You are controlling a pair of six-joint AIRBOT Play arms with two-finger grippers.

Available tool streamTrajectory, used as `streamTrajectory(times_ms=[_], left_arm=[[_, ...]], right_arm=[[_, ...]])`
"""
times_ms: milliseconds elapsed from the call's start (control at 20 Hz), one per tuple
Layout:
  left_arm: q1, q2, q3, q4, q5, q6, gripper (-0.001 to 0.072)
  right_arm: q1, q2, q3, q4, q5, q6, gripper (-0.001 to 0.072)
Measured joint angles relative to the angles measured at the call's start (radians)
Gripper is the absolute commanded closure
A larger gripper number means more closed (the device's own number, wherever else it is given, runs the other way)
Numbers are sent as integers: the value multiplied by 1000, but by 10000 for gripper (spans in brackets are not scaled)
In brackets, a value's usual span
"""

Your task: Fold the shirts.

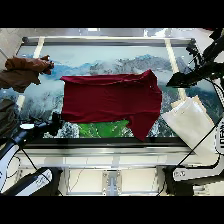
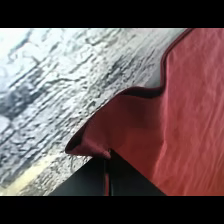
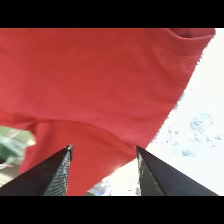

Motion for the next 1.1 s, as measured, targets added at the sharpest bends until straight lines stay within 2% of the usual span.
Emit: streamTrajectory(times_ms=[200,400,700,1000,1050,1100], left_arm=[[0,-6,5,-3,-7,17,696],[0,-7,7,-4,-18,46,697],[0,-7,7,-5,-26,58,696],[0,-7,7,-5,-27,61,696],[0,-7,7,-5,-28,61,696],[0,-7,7,-5,-31,61,697]], right_arm=[[-11,-2,-190,-32,-136,59,259],[-60,-27,-360,42,-246,94,259],[-128,-95,-429,192,-291,102,260],[-101,-191,-439,248,-284,97,263],[-92,-199,-439,255,-274,95,380],[-83,-204,-440,249,-272,87,583]])
